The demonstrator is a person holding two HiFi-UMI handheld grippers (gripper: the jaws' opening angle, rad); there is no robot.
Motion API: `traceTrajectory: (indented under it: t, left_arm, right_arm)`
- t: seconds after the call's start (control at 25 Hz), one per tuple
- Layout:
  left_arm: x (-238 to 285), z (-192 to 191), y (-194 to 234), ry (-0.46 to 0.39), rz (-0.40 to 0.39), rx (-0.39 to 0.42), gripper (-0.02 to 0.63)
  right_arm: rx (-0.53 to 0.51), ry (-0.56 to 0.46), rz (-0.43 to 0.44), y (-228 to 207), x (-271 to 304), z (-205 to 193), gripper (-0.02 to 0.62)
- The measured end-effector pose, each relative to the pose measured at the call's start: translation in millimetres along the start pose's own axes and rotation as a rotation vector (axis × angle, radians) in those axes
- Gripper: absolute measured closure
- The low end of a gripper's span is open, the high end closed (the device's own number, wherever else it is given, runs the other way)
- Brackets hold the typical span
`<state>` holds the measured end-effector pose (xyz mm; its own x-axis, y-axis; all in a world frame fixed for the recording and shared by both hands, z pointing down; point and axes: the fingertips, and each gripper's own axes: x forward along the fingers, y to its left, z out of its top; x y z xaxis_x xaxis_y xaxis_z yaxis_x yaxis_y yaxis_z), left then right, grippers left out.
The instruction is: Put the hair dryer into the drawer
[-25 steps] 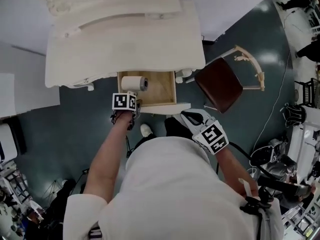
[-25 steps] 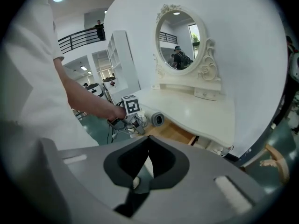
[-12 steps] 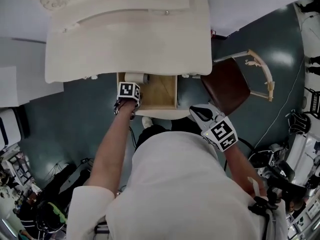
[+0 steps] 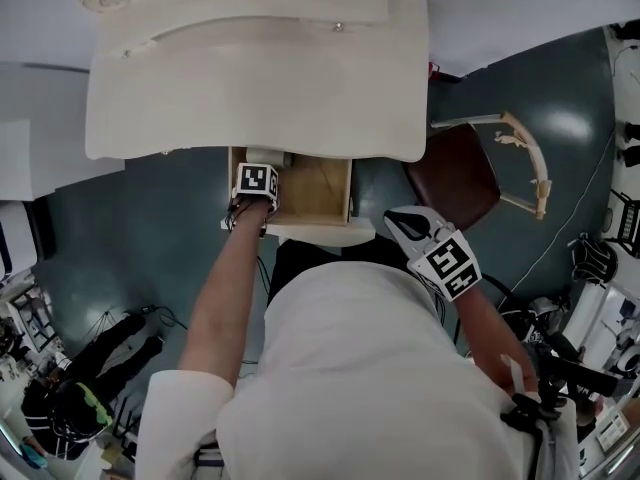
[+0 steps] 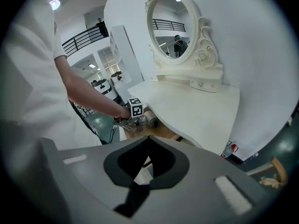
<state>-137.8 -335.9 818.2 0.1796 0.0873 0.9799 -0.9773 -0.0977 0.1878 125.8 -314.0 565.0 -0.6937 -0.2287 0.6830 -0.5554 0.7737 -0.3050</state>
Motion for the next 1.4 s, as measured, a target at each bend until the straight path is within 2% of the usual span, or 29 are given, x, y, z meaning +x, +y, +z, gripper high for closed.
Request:
traceTrajectory:
  t: [0.24, 0.4, 0.68, 0.96, 1.2, 1.32, 1.4]
  left_arm:
    - [-5, -9, 0, 0.005, 0.001, 0.001, 0.377]
    - [-10, -7, 0, -0.002, 0.013, 0.009, 0.342]
    - [-36, 0, -10, -0.055, -0.038, 0.02, 0.284]
    - [-83, -12, -3, -0.167, -0.118, 0.055, 0.275]
    - [-143, -42, -16, -0.315, -0.18, 0.109, 0.279]
    - [-172, -67, -12, -0.387, -0.231, 0.138, 0.316]
    - [-191, -85, -9, -0.436, -0.267, 0.151, 0.364]
  right_arm:
    - [-0.022, -0.003, 0.024, 7, 3, 3, 0.595]
    - [-0.029, -0.002, 0.043, 5, 5, 3, 0.595]
    - [-0.038, -0.003, 0.078, 1, 16, 2, 0.597]
    - [-0.065, -0.024, 0.066, 25, 39, 18, 0.595]
    - [-0.104, -0.023, 0.06, 70, 44, 17, 0.595]
    - [-0.133, -0.024, 0.073, 103, 60, 22, 0.595]
    - [-0.153, -0.025, 0.077, 123, 70, 27, 0.596]
